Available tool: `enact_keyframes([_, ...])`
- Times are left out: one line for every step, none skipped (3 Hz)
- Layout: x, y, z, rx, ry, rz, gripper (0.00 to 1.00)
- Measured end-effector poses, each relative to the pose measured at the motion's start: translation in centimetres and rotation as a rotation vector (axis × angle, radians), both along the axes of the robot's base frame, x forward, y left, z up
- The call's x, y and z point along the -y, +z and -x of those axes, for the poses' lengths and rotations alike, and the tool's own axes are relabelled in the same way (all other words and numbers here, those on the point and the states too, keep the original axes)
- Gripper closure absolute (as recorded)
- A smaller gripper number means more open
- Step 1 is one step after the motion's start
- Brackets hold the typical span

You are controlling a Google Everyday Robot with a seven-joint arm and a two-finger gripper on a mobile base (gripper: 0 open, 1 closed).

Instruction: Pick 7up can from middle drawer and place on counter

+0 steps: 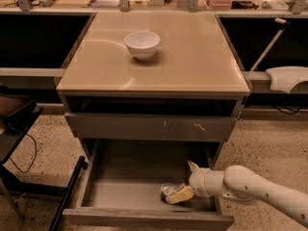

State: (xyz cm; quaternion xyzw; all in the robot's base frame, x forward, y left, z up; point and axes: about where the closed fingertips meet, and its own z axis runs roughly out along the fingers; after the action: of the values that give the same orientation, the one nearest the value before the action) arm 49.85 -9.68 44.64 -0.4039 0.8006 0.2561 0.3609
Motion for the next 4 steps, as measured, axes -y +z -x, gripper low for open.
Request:
enact_keyframes([0.0,0.0,0.0,0.000,0.000,0.000,0.00])
enact_keyframes([0.6,-1.2,-1.4,0.012,-0.047,0.056,0.00])
enact_keyframes([2.4,-3.0,-4.1,0.059,-0.132,0.117,0.00])
enact_keyframes([2.6,-3.0,-4.6,0.073,-0.150,0.124,0.00])
